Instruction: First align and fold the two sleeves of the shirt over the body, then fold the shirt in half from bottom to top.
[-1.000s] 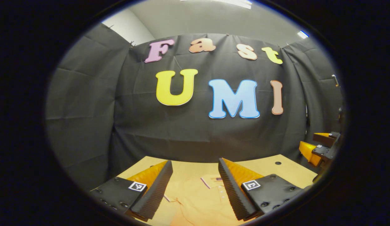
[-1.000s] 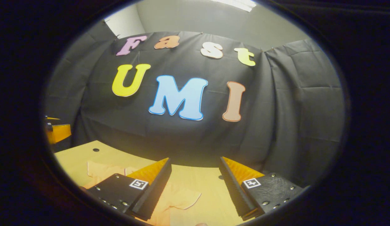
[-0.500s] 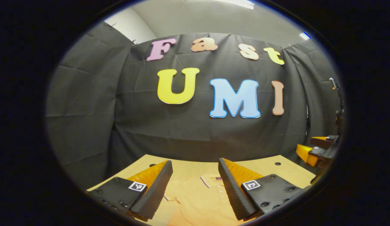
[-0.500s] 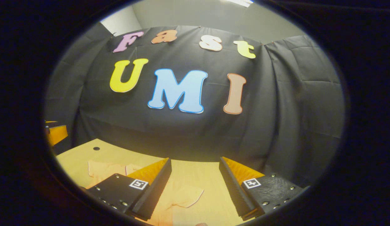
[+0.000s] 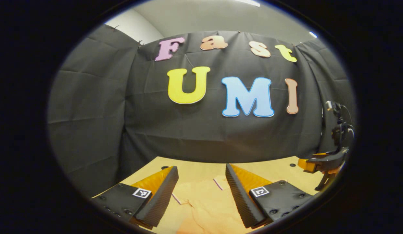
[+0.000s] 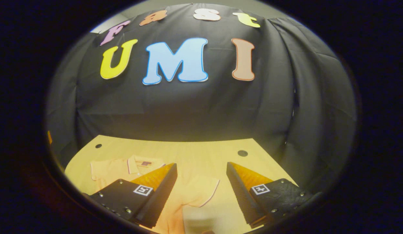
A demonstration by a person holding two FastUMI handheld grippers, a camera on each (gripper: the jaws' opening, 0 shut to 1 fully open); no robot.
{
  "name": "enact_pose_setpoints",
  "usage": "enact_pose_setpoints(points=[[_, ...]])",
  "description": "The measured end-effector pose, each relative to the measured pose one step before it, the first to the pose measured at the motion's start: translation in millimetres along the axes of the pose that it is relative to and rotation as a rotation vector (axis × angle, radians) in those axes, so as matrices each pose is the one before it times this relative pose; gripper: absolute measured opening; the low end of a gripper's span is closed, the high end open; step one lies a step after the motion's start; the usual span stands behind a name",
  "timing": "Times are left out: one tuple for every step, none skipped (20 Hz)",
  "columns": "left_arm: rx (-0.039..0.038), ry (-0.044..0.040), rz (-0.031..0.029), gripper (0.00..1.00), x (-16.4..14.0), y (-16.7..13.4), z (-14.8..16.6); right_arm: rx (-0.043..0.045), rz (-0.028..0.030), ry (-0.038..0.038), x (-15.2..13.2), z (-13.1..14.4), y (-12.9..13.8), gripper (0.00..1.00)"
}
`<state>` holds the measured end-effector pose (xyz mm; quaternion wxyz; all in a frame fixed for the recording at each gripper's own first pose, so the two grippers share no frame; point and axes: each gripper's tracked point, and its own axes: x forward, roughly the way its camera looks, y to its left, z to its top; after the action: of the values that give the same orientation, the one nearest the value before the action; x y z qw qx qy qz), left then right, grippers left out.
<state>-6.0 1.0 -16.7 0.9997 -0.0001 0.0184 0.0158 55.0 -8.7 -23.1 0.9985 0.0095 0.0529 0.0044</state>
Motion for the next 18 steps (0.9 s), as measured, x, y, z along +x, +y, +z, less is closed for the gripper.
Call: enact_pose_setpoints(points=[[0.00372, 0.00166, 0.00699, 0.94, -1.26, 0.62, 0.47, -0.00621, -0.01220, 0.01751, 7.71, -5.52, -3.74, 0.95], [0.00408, 0.00038, 0.00827, 0.94, -2.03, 1.53, -0.03, -0.00656, -0.01381, 0.02657, 8.30, -6.62, -4.57, 0.94], [0.00281, 0.00019, 0.00760, 0.94, -2.15, 1.05, 0.76, -0.00524, -0.00964, 0.02318, 9.13, -7.46, -2.69, 0.95], [0.00147, 0.00346, 0.00645, 0.94, -0.54, 0.42, 0.61, -0.00314, -0.00644, 0.02423, 10.29, -6.31, -1.59, 0.94], [-0.00126, 0.00515, 0.00426, 0.94, -0.60, 0.95, -0.01, -0.00351, -0.00533, 0.02697, 10.40, -7.48, 0.03, 0.94], [-0.00306, 0.00505, 0.00415, 0.94, -1.06, 0.56, -0.07, -0.00253, -0.00241, 0.02706, 9.28, -6.43, -0.62, 0.94], [-0.00075, 0.00312, 0.00474, 0.94, -1.08, 1.20, -0.27, -0.00046, 0.00116, 0.02240, 10.15, -6.68, -0.66, 0.95], [0.00179, 0.00091, 0.00668, 0.94, -1.89, 2.16, 0.23, 0.00032, -0.00025, 0.01761, 9.25, -4.75, -0.46, 0.94], [0.00176, 0.00396, 0.00560, 0.94, -1.40, 0.95, -0.80, 0.00070, 0.00073, 0.02057, 9.51, -6.57, 0.83, 0.94], [-0.00065, 0.00694, 0.00419, 0.94, -1.55, 0.19, -1.70, 0.00473, 0.00372, 0.02444, 9.00, -5.27, 0.87, 0.95], [-0.00303, 0.00475, 0.00347, 0.94, -1.09, 0.35, -1.48, 0.00644, 0.00277, 0.02617, 9.92, -8.01, 0.00, 0.95], [-0.00328, 0.00683, 0.00402, 0.94, -1.38, 0.58, -1.89, 0.00590, 0.00133, 0.02718, 8.89, -7.28, 0.02, 0.95], [-0.00216, 0.00639, 0.00602, 0.94, -1.80, 1.33, -2.86, 0.00342, 0.00104, 0.02271, 8.98, -7.56, 0.47, 0.95], [-0.00095, 0.00622, 0.00539, 0.94, -1.71, 0.81, -1.79, 0.00072, 0.00224, 0.02507, 8.47, -6.51, 0.41, 0.95], [0.00042, 0.00459, 0.00404, 0.94, -1.56, 0.76, -1.88, 0.00214, 0.00465, 0.02273, 9.24, -6.83, 0.57, 0.95], [0.00241, 0.00376, 0.00344, 0.94, -1.56, 0.50, -1.12, 0.00373, 0.00413, 0.02144, 7.14, -4.71, 0.32, 0.95], [0.00435, 0.00258, 0.00313, 0.94, -1.54, -0.12, -0.88, 0.00716, 0.00566, 0.01831, 5.95, -4.60, 1.34, 0.95], [0.00476, 0.00115, 0.00326, 0.94, -1.30, 0.22, -0.98, 0.00907, 0.00637, 0.01487, 4.95, -3.05, 1.40, 0.95]])
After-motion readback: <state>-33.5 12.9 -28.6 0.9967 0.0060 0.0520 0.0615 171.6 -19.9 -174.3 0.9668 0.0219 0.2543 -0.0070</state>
